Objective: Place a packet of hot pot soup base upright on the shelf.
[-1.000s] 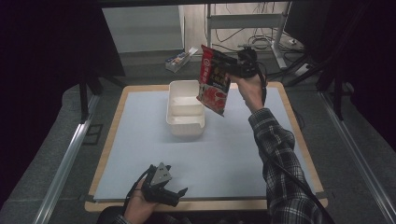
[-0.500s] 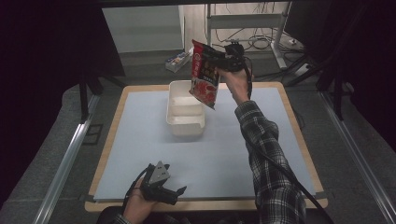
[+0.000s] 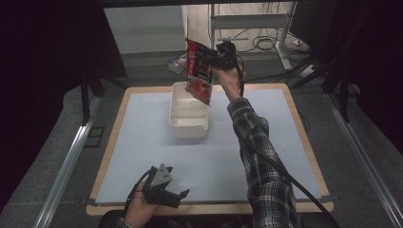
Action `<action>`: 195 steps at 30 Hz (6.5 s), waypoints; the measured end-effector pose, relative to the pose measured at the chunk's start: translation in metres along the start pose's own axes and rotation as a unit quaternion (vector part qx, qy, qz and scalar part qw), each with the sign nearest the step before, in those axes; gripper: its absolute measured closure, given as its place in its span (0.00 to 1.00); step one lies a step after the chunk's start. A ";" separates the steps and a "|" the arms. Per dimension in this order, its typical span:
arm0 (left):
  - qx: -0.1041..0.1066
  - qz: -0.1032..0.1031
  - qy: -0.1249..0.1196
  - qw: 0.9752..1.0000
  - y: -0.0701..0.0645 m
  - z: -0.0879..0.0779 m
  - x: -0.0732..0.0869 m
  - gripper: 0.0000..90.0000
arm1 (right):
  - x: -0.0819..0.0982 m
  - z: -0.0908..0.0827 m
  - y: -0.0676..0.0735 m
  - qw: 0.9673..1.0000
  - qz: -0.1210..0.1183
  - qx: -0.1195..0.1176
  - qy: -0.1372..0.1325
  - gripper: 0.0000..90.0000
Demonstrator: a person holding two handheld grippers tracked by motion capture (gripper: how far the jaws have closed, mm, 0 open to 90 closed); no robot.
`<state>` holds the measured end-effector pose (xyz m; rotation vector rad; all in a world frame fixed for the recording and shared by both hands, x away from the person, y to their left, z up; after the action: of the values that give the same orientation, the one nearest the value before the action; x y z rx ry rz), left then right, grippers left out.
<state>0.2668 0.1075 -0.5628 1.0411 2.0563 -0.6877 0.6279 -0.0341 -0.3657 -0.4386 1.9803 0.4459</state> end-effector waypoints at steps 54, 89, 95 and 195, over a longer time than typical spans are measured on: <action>0.004 0.005 -0.018 1.000 0.001 0.000 -0.002 0.02 | 0.067 0.049 -0.001 0.990 -0.087 0.019 0.111 0.47; 0.013 0.005 -0.034 0.999 -0.002 -0.001 -0.003 0.01 | 0.070 0.012 0.004 0.983 -0.127 -0.044 0.126 0.06; 0.014 0.004 -0.028 1.000 -0.002 0.000 -0.002 0.01 | 0.076 0.004 0.006 0.983 -0.122 -0.056 0.129 0.03; 0.018 -0.006 -0.018 1.000 -0.004 0.005 -0.002 0.01 | 0.213 -0.165 -0.004 0.976 -0.172 -0.056 0.120 0.04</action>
<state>0.2660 0.1011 -0.5639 1.0294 2.0280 -0.7460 0.4143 -0.1420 -0.4892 -0.9252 2.0595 0.2947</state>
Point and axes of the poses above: each handheld gripper's, and its own axes: z roughly forward along the jaws, x roughly out of its underside, y roughly to its left, the point moved 6 cm from there along z, roughly forward along the jaws, and after that the axes turned 12 degrees about x, right-handed, at the moved point
